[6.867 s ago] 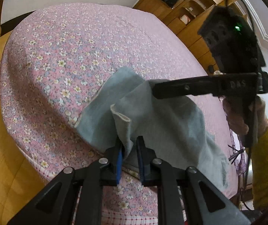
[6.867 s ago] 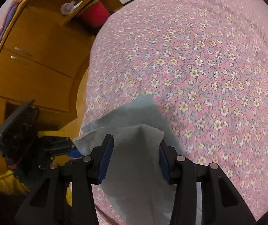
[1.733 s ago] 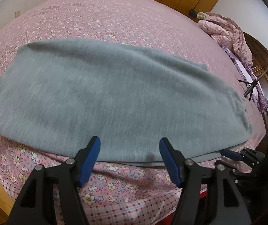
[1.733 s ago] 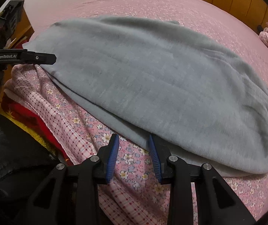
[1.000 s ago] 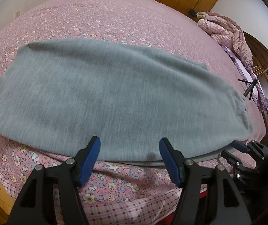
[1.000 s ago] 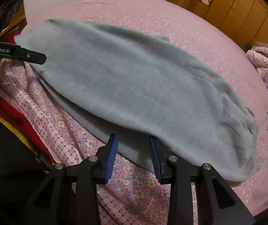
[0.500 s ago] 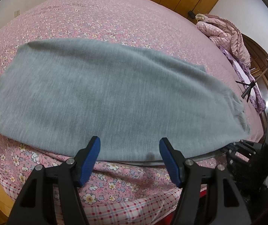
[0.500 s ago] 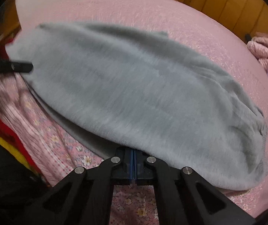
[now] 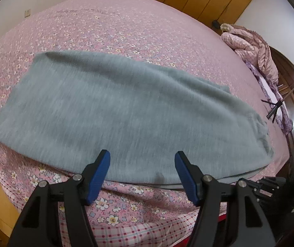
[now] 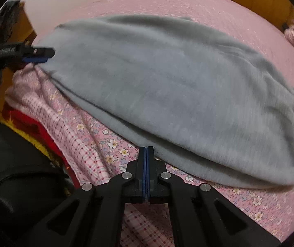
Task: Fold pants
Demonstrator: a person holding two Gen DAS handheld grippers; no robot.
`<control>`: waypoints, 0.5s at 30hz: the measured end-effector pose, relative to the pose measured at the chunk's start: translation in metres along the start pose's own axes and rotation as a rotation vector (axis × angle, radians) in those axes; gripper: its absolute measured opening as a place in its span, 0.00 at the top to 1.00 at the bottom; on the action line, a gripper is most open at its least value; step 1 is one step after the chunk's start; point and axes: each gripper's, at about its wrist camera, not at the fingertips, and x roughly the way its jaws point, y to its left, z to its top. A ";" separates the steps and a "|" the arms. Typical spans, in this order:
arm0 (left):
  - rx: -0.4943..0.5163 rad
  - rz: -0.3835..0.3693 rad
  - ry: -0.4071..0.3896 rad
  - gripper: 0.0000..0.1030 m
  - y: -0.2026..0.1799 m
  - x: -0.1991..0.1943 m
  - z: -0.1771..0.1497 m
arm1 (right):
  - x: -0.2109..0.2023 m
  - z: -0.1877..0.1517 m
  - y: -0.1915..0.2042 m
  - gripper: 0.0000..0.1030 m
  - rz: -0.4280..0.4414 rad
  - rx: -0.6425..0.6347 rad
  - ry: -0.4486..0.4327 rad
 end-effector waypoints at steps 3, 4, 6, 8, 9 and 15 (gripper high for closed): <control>0.024 0.017 -0.005 0.34 -0.007 0.000 0.001 | -0.012 0.003 -0.007 0.97 0.026 0.050 -0.029; 0.026 0.018 -0.005 0.34 -0.008 0.000 0.000 | -0.018 0.001 -0.012 0.93 0.028 0.061 -0.040; 0.020 0.007 0.006 0.34 -0.009 0.003 -0.007 | -0.027 0.001 -0.014 0.86 0.020 0.078 -0.084; 0.024 0.006 0.009 0.34 -0.009 0.004 -0.013 | -0.028 0.000 -0.014 0.78 0.001 0.065 -0.106; 0.026 0.004 0.003 0.33 -0.009 0.004 -0.017 | -0.027 0.000 -0.011 0.76 -0.010 0.054 -0.100; 0.023 0.001 0.004 0.31 -0.010 0.007 -0.020 | -0.012 0.001 -0.002 0.73 -0.149 -0.063 -0.041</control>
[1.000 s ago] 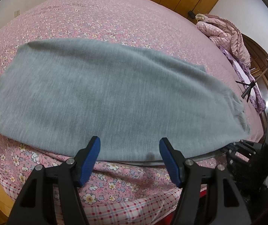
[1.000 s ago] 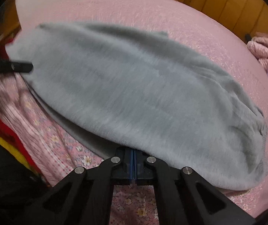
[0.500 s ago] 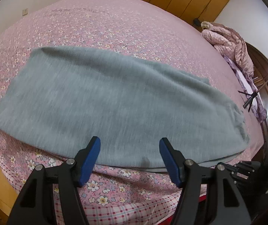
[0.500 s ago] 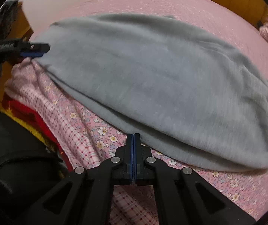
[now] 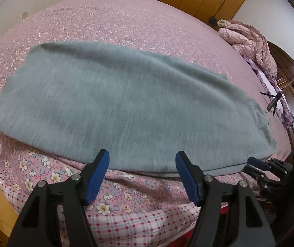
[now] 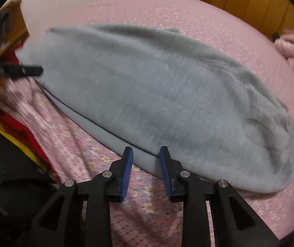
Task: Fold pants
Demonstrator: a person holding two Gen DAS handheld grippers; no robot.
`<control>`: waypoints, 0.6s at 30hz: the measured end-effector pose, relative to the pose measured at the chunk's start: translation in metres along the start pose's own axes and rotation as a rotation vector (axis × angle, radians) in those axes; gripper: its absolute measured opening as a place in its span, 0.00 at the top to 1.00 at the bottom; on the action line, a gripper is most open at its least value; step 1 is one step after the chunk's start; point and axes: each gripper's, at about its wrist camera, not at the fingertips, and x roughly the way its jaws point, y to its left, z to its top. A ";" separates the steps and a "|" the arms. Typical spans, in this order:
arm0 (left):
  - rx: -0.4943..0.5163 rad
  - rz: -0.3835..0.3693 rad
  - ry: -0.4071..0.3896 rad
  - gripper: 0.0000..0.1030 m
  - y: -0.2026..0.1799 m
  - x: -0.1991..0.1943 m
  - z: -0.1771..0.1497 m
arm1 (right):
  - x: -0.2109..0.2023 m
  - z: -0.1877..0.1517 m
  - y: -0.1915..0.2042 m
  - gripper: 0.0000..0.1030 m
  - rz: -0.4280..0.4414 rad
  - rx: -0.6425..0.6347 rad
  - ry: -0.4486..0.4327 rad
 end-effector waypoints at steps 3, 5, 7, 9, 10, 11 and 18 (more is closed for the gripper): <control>0.007 0.001 0.000 0.30 -0.003 0.001 0.002 | 0.006 0.005 0.007 0.70 -0.044 -0.047 0.002; 0.005 -0.003 -0.001 0.30 -0.003 0.001 0.002 | 0.009 0.011 0.014 0.70 -0.081 -0.089 -0.006; 0.001 -0.008 -0.002 0.30 -0.004 0.001 0.001 | 0.011 0.015 0.022 0.69 -0.109 -0.128 -0.022; -0.001 -0.010 -0.003 0.30 -0.003 0.001 0.001 | 0.011 0.021 0.027 0.69 -0.138 -0.153 -0.061; -0.001 -0.011 -0.004 0.30 -0.003 0.000 0.000 | 0.013 0.025 0.028 0.69 -0.145 -0.158 -0.073; -0.001 -0.011 -0.004 0.30 -0.003 0.000 0.000 | 0.015 0.030 0.029 0.69 -0.149 -0.160 -0.083; -0.004 -0.019 -0.005 0.30 0.001 -0.003 -0.001 | 0.003 0.028 0.016 0.69 -0.082 -0.146 -0.080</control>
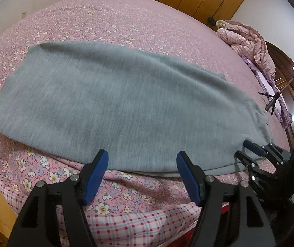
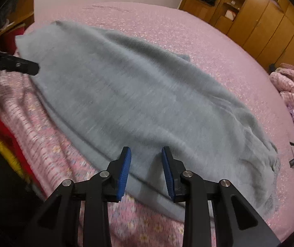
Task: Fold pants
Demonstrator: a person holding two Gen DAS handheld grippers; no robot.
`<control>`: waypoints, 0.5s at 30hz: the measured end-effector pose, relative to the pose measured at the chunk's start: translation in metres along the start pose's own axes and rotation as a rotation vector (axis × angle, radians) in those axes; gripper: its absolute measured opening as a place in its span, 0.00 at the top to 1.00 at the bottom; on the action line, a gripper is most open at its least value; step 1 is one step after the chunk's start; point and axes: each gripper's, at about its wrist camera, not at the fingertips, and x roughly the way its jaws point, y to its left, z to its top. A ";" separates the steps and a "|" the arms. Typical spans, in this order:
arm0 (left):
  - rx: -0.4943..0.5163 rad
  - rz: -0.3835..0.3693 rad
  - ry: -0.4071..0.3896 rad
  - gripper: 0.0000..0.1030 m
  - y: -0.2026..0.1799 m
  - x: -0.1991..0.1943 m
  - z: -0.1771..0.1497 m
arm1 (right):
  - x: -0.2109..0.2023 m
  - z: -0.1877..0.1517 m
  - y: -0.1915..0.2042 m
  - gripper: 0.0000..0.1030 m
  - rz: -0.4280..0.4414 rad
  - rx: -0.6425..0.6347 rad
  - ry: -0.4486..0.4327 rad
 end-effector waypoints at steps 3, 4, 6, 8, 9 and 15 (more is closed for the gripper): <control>-0.001 0.000 0.000 0.30 0.001 -0.001 0.000 | -0.002 -0.013 -0.003 0.65 0.024 -0.049 0.080; -0.001 0.000 0.000 0.30 0.001 -0.001 0.000 | -0.002 -0.018 -0.004 0.63 0.019 -0.058 0.095; -0.001 -0.001 0.000 0.30 0.002 -0.001 0.001 | -0.001 -0.025 -0.010 0.60 0.019 -0.044 0.101; -0.002 -0.002 0.000 0.30 0.001 0.000 0.001 | 0.003 -0.025 -0.011 0.58 0.018 -0.029 0.103; -0.002 -0.002 0.000 0.30 0.002 0.000 0.001 | 0.007 -0.027 -0.013 0.57 0.010 -0.037 0.104; -0.003 -0.003 -0.001 0.30 0.001 -0.001 0.000 | 0.004 -0.018 -0.010 0.62 -0.068 -0.062 0.020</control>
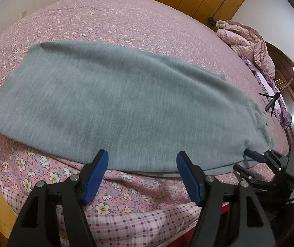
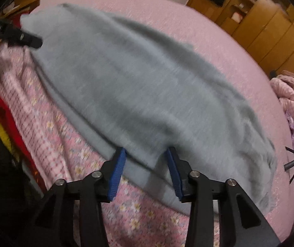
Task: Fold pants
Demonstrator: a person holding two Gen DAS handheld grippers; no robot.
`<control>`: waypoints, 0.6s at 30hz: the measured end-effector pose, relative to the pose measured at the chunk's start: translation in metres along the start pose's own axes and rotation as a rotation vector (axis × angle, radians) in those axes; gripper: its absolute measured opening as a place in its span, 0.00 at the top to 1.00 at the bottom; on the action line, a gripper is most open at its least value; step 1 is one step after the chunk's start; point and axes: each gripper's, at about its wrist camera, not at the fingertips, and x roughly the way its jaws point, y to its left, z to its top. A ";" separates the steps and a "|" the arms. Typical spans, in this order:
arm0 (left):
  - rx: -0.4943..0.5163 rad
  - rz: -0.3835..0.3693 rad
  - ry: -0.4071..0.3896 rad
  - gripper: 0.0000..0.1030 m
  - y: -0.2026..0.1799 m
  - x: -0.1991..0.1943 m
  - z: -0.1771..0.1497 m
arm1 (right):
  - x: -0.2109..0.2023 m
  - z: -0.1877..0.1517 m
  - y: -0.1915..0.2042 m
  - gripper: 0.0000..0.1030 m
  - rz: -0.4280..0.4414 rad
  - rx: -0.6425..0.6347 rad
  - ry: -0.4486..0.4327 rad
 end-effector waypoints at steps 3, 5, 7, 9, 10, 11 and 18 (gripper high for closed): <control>0.001 0.000 0.000 0.30 0.000 0.000 0.000 | -0.001 0.006 -0.007 0.66 -0.020 0.032 -0.029; 0.001 0.000 0.000 0.30 0.000 0.000 0.000 | -0.004 0.008 -0.011 0.79 -0.004 0.050 -0.050; 0.000 0.000 -0.001 0.30 0.000 0.000 0.000 | -0.008 0.007 -0.017 0.90 0.023 0.056 -0.074; 0.001 0.000 0.000 0.30 0.000 0.000 0.000 | -0.012 0.004 -0.017 0.96 0.056 0.050 -0.091; 0.001 0.000 0.000 0.30 0.000 0.000 0.000 | -0.013 0.003 -0.019 0.96 0.079 0.049 -0.091; 0.003 0.001 0.001 0.30 0.000 0.000 0.001 | -0.013 0.003 -0.015 0.97 0.099 0.054 -0.090; 0.028 0.019 -0.013 0.30 -0.001 -0.008 0.011 | -0.036 -0.004 -0.041 0.97 0.284 -0.036 -0.079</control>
